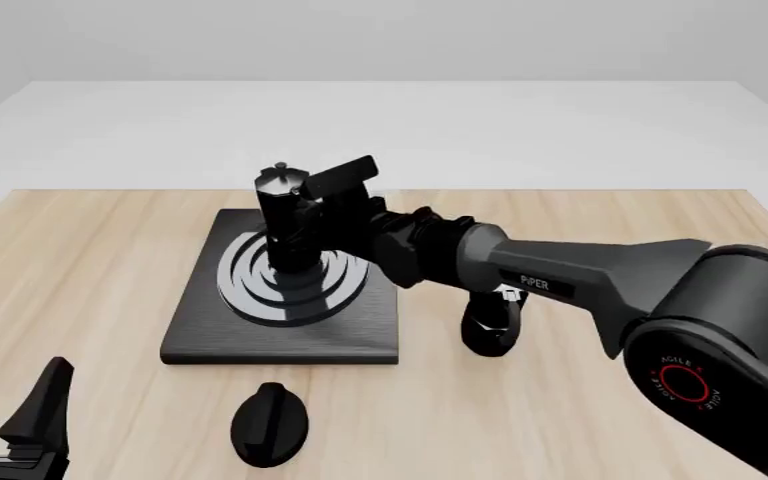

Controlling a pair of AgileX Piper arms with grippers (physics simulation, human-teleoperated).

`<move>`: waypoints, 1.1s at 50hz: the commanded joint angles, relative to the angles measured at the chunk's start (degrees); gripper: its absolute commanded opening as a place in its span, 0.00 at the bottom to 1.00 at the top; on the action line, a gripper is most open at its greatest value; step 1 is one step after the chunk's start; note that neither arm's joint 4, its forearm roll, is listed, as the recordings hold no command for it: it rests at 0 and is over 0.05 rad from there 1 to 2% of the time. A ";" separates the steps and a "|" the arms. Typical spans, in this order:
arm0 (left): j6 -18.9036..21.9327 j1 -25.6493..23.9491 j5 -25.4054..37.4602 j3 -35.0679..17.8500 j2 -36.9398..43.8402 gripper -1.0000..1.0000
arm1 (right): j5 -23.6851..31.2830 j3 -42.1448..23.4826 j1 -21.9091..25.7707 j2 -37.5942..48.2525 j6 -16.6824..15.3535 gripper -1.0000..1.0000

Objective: Put the right moka pot on the stove.

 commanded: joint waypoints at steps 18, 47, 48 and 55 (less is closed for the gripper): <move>0.00 0.00 0.00 0.00 0.00 1.00 | -2.88 1.08 0.38 -0.29 1.19 0.00; 0.00 0.00 0.00 0.00 0.00 1.00 | -3.55 4.17 0.73 -3.74 0.55 1.00; 0.00 0.00 0.00 0.00 0.00 1.00 | -3.60 4.32 0.74 -3.88 0.51 1.00; 0.00 0.00 0.00 0.00 0.00 1.00 | -4.49 6.13 1.16 -5.19 0.61 1.00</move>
